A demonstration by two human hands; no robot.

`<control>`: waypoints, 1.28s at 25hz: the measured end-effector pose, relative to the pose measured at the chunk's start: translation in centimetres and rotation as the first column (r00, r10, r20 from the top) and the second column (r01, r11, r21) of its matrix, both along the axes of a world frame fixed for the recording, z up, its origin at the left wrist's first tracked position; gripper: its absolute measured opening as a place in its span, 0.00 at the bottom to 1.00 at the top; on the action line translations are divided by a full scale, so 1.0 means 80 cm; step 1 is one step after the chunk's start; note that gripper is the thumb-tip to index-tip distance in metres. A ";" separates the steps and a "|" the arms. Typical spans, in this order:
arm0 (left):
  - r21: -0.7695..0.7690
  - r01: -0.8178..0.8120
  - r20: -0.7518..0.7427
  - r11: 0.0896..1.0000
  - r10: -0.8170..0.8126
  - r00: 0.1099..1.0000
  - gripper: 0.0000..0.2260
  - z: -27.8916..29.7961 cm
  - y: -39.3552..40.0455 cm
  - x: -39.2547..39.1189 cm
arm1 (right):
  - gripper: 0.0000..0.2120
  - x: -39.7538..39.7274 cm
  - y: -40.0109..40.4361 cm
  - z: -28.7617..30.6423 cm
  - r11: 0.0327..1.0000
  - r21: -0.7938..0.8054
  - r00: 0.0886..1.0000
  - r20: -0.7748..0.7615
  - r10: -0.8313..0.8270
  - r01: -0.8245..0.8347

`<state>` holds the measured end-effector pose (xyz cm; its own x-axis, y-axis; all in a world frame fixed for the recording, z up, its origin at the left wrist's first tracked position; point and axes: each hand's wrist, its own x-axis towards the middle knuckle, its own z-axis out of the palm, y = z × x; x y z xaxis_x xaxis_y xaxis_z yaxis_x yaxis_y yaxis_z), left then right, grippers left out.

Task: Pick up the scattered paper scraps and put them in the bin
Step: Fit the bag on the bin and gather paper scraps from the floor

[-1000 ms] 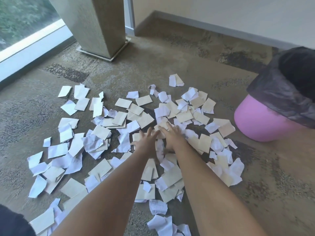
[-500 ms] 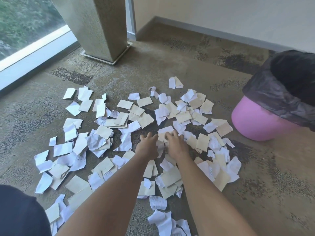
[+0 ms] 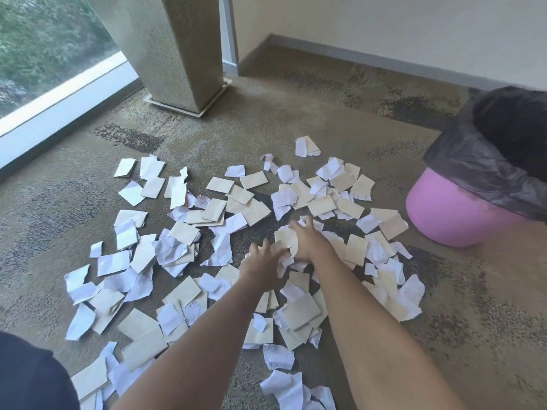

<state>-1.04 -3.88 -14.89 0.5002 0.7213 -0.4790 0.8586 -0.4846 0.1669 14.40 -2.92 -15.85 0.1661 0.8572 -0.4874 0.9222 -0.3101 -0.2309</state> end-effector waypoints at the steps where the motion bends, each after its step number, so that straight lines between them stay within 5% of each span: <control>1: 0.005 -0.023 0.007 1.000 0.023 1.000 0.25 0.002 0.000 0.002 | 0.33 -0.003 0.001 0.002 1.000 0.010 1.000 0.023 0.008 -0.008; 7: 0.005 -0.044 0.040 0.999 0.044 0.998 0.22 0.000 -0.003 0.000 | 0.18 0.002 -0.010 -0.006 0.993 0.050 0.975 -0.201 -0.096 0.108; 12: -0.012 -0.064 0.064 0.998 0.064 0.996 0.18 0.006 -0.005 -0.005 | 0.31 0.031 -0.015 0.009 0.951 0.071 0.902 -0.345 -0.260 0.302; 19: 0.047 -0.312 0.267 0.949 0.289 0.919 0.12 0.013 -0.001 -0.002 | 0.30 0.082 0.005 0.083 0.788 0.119 0.619 -0.693 -0.370 0.604; 21: -0.056 -0.504 0.380 0.862 0.485 0.787 0.12 0.011 0.011 0.002 | 0.27 0.102 0.015 0.115 0.715 0.132 0.501 -0.798 -0.334 0.687; 25: -0.266 -0.625 0.470 0.734 0.665 0.580 0.09 0.029 0.041 0.030 | 0.22 0.140 0.017 0.202 0.503 0.426 0.601 -0.757 -0.258 0.752; 28: -0.432 -0.590 0.577 0.682 0.712 0.400 0.07 0.088 0.045 0.072 | 0.18 0.176 0.002 0.259 0.283 0.576 0.641 -0.714 -0.281 0.767; 32: -0.566 -0.451 0.632 0.690 0.714 0.301 0.10 0.164 0.045 0.154 | 0.17 0.230 -0.027 0.297 -0.056 0.654 0.584 -0.708 -0.396 0.755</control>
<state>11.24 -0.31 -1.80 0.2283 0.9100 -0.3461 0.3370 0.2597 0.9050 32.79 -5.10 7.94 0.8894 0.3334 0.3128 0.3737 -0.1362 -0.9175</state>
